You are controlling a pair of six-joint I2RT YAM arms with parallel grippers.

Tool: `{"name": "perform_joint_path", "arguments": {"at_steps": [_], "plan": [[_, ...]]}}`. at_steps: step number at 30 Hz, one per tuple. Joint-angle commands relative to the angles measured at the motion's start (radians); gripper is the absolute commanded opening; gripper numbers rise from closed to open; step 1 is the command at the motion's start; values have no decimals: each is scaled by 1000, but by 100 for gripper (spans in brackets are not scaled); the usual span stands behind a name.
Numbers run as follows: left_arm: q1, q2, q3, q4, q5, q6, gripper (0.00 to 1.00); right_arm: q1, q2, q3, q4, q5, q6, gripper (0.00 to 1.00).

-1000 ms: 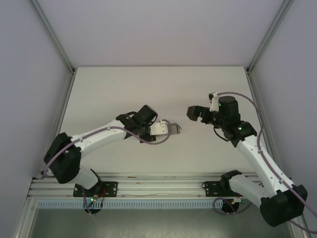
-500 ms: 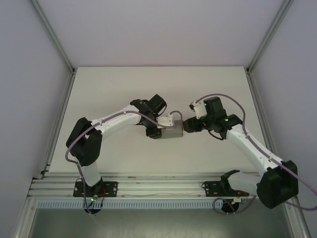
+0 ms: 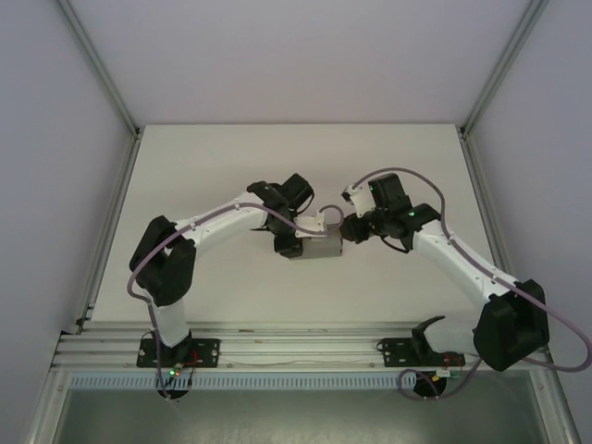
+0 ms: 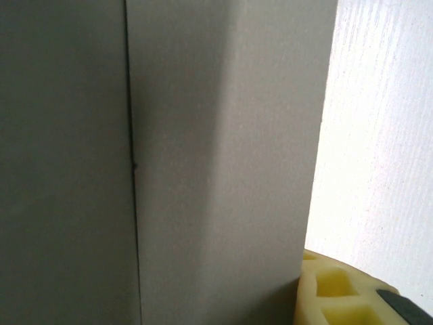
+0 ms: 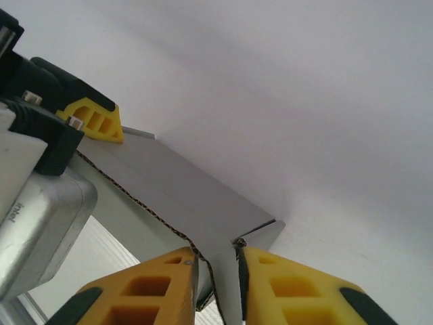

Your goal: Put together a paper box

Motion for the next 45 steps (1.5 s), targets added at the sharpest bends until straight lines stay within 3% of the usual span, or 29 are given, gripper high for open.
{"name": "perform_joint_path", "arguments": {"at_steps": [1,4,9,15,25,33,39,41,43,45], "plan": [[-1,49,16,-61,1,-11,41,7,9,29,7,22,0,18],[-1,53,23,-47,2,-22,41,14,16,24,28,31,31,9],[-1,64,26,10,-23,-63,41,31,-22,-51,132,67,164,4],[-1,76,48,4,-2,-56,43,69,-102,-259,443,165,342,0],[-1,76,55,9,-9,-55,45,115,-172,-557,817,240,201,0],[-1,76,56,26,-5,-62,47,142,-148,-613,899,302,164,1],[1,70,54,68,-11,-104,68,144,-125,-607,883,301,159,1],[0,55,49,89,-6,-116,79,145,-129,-607,869,310,168,0],[0,34,42,112,-8,-131,100,146,-138,-612,868,314,177,0],[0,6,35,134,-18,-150,100,145,-138,-607,853,331,188,0]]}}
